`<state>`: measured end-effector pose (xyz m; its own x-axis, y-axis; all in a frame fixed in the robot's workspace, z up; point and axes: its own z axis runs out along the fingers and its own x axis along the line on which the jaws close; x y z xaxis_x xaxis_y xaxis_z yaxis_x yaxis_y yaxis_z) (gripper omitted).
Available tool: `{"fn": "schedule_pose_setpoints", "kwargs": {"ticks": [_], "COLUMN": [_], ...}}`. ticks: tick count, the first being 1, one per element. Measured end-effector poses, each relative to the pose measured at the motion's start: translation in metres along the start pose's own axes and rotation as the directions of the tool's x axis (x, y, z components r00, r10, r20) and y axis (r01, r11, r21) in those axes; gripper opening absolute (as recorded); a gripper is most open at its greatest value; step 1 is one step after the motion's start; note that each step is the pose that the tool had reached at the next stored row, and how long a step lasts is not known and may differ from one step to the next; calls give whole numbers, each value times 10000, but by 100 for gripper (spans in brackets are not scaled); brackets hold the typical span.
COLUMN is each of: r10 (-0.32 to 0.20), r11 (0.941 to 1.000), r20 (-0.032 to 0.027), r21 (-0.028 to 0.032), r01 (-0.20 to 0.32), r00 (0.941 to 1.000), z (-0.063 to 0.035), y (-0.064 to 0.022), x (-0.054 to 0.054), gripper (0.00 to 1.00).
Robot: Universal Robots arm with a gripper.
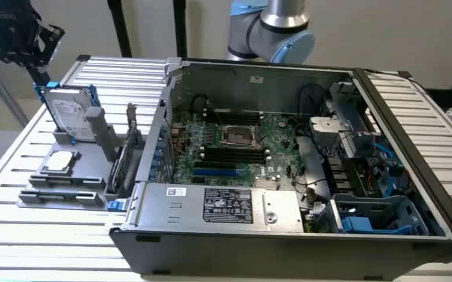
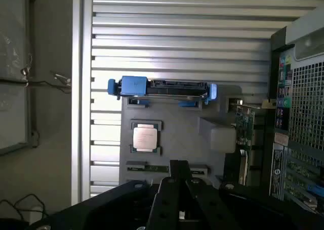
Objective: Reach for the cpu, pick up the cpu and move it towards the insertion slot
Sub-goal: 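Pick up the cpu and move it towards the insertion slot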
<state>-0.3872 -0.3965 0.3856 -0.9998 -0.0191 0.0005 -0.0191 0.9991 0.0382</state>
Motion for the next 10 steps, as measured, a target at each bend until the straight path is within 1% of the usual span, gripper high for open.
{"fn": "schedule_pose_setpoints", "kwargs": {"ticks": [10], "r10": [0], "r11": [10000], "r20": [0], "r21": [-1], "r01": [0], "r00": [10000], "z": [0], "y": [0], "x": [0], "gripper": [11]}}
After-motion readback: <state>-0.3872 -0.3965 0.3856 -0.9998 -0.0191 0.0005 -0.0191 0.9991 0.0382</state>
